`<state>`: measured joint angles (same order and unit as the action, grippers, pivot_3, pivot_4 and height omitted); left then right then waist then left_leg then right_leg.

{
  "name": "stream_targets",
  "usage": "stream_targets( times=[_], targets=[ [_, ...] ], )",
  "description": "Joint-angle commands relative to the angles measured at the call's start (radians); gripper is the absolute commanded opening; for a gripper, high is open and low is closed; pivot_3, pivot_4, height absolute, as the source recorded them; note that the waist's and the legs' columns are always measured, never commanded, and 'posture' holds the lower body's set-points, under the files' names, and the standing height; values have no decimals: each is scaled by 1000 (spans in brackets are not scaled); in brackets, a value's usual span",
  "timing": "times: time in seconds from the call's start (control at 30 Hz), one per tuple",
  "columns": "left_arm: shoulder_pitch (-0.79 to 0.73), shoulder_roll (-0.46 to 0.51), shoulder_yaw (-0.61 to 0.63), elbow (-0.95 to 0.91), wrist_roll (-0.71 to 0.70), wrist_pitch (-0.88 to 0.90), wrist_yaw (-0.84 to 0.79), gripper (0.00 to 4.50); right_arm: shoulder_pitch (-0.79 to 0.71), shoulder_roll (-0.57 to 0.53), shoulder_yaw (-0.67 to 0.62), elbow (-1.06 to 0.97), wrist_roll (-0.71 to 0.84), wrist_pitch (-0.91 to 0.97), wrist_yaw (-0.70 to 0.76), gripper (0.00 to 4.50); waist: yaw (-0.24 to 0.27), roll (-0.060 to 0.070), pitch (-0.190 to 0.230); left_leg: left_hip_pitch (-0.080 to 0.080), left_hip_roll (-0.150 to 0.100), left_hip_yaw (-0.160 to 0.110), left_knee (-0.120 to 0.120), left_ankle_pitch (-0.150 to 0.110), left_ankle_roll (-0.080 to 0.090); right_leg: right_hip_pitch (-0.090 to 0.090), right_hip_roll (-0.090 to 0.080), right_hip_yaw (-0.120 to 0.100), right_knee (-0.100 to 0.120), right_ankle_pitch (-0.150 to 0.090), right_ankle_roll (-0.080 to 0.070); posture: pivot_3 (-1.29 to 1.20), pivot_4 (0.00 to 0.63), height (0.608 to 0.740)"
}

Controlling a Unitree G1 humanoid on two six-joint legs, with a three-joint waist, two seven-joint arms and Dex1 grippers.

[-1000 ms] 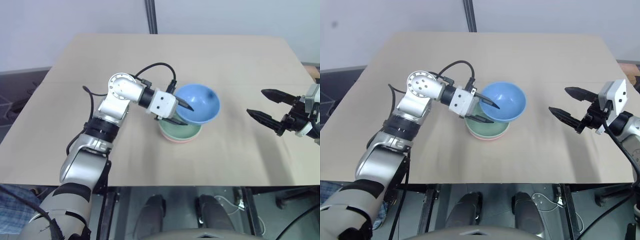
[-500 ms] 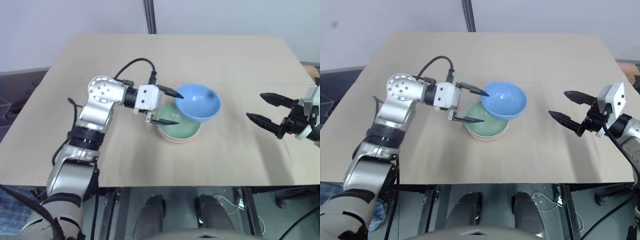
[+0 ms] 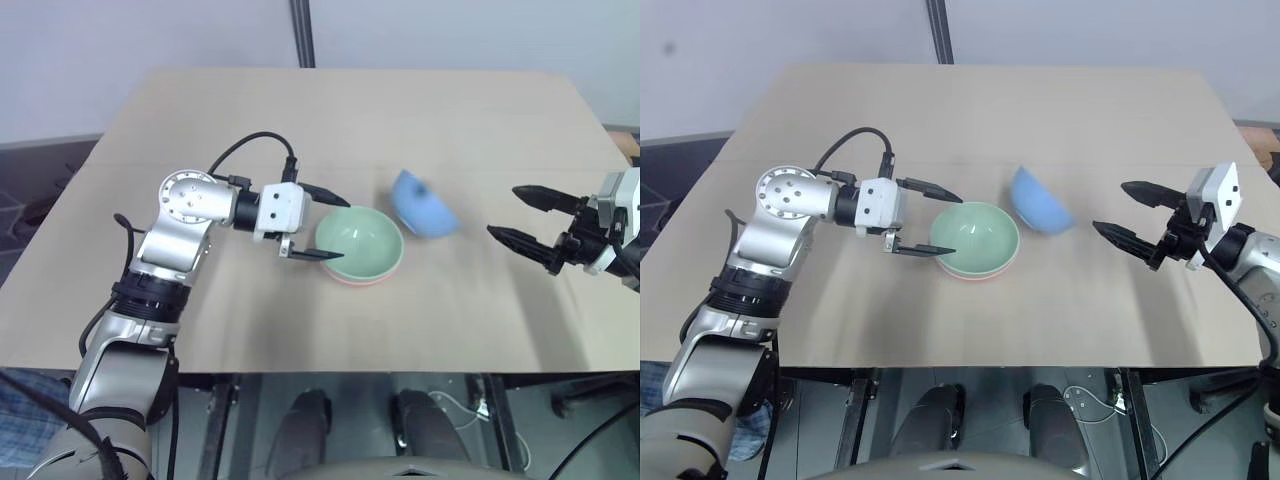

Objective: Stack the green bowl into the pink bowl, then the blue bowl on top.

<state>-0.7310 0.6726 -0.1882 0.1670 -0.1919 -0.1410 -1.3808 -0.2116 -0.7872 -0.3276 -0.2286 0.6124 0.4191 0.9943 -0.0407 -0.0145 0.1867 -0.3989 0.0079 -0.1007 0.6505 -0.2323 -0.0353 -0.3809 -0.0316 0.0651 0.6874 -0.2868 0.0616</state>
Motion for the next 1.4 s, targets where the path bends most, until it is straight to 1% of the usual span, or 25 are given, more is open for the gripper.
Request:
stream_targets(
  times=[0.03,0.27,0.43,0.5,0.57,0.63,0.7,0.8,0.93,1.03,1.17,1.33,1.4],
  targets=[
    [-14,4,22,-32,-7,-8,17,4101,-15,-16,-16,-17,4,-21,6,4222,0,0,0,0,0,0,0,0,0,0,0,0,0,0,0,0,150,740],
    [-42,-17,32,9,-5,-2,52,4101,1,-20,-24,-33,5,-13,2,4222,0,0,0,0,0,0,0,0,0,0,0,0,0,0,0,0,150,740],
    [-88,-44,28,101,35,-52,102,4101,6,-21,-20,-51,14,-2,1,4222,0,0,0,0,0,0,0,0,0,0,0,0,0,0,0,0,150,740],
    [-113,-60,18,136,60,-86,121,4101,3,-22,-9,-57,11,2,4,4222,0,0,0,0,0,0,0,0,0,0,0,0,0,0,0,0,150,740],
    [-124,-77,22,145,54,-72,136,4101,-7,-21,22,-77,2,20,-6,4222,0,0,0,0,0,0,0,0,0,0,0,0,-1,0,0,0,150,740],
    [-122,-90,44,130,15,-7,151,4101,-19,-15,60,-104,-10,36,-24,4222,-2,0,0,0,0,0,-1,0,0,0,0,0,-1,0,0,0,150,740],
    [-105,-110,102,94,-77,140,193,4101,-31,-6,100,-139,-9,54,-35,4222,-3,0,1,0,0,0,-1,0,0,0,0,0,-1,0,0,0,150,740],
    [-65,-111,172,31,-185,299,222,4101,-49,-9,146,-148,-38,66,-57,4222,-4,0,1,0,1,0,-1,0,0,-1,0,0,-1,0,0,0,150,740],
    [30,-52,268,-91,-347,501,198,4101,-108,-14,231,-130,-98,83,-73,4222,-6,1,1,0,1,0,-1,0,0,-1,0,0,-1,0,0,0,150,740],
    [82,0,302,-156,-405,581,180,4101,-158,-10,280,-103,-136,88,-74,4222,-4,1,2,0,1,0,-1,0,0,-1,0,0,-1,0,0,0,150,740],
    [181,113,323,-215,-419,599,97,4101,-294,-1,417,16,-252,136,-89,4222,-4,1,2,0,1,1,-1,0,0,-1,0,0,-1,0,0,0,150,740],
    [232,186,336,-254,-449,636,40,4101,-395,17,523,115,-341,126,-51,4222,4,2,3,-1,1,0,-3,0,0,-1,0,-1,-4,0,0,0,150,740],
    [240,201,344,-260,-461,647,31,4189,-415,24,567,130,-374,115,-28,3678,1,2,3,-2,1,0,-3,0,0,-1,0,-1,-6,0,0,0,150,740]
  ],
)
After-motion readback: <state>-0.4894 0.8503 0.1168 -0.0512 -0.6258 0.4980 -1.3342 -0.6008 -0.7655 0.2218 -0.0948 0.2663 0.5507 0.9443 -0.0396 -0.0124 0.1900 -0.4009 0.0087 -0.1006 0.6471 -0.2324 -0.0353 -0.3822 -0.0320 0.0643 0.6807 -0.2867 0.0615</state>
